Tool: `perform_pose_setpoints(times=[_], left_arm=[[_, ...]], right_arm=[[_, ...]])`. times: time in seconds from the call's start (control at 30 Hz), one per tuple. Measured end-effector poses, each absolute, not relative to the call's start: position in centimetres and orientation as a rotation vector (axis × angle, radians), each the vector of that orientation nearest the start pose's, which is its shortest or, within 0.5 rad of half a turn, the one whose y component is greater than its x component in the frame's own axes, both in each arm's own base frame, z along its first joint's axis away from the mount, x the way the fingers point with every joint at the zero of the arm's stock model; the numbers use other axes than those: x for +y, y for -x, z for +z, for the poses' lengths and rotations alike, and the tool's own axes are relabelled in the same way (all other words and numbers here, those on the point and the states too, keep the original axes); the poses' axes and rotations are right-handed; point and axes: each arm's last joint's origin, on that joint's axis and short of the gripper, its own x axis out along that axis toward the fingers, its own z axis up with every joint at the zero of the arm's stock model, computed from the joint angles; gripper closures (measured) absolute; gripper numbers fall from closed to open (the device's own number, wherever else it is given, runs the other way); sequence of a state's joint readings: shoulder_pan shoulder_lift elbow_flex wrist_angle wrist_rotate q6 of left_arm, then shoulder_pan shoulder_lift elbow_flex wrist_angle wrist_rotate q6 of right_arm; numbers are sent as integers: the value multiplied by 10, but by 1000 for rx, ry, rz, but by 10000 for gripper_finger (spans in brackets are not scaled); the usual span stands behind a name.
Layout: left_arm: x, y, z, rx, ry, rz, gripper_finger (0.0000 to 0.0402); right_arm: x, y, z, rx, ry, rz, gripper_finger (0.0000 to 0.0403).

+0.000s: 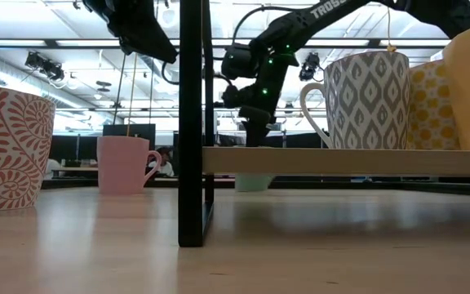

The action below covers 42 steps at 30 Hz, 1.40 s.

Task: Place coffee mugs
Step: Put the green mug on the shelf

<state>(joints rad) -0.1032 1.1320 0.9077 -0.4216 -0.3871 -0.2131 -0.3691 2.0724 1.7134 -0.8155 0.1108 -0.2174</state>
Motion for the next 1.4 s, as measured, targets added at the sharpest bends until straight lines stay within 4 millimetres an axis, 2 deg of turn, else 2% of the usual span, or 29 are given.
perform_pose_setpoints(times=[0.13,0.27,0.5,0.6,0.8,1.4], left_arm=[[-13,-235,289,597,47,339,278],[-13,-235,289,597,47,339,278],[-13,-235,289,597,47,339,278],[-13,-235,289,597,47,339,278],[-13,-235,289,597,47,339,278],[-13,-235,289,597,47,339,278]], right_arm=[[-159,-405,216,1194,-62,-362,379],[-155,-404,216,1171,-250,-530,366],[-152,-398,216,1170,-463,-682,378],[-151,-397,216,1171,-487,-689,370],[-150,-398,211,1189,-512,-670,325],[-153,-398,214,1187,-560,-590,249]])
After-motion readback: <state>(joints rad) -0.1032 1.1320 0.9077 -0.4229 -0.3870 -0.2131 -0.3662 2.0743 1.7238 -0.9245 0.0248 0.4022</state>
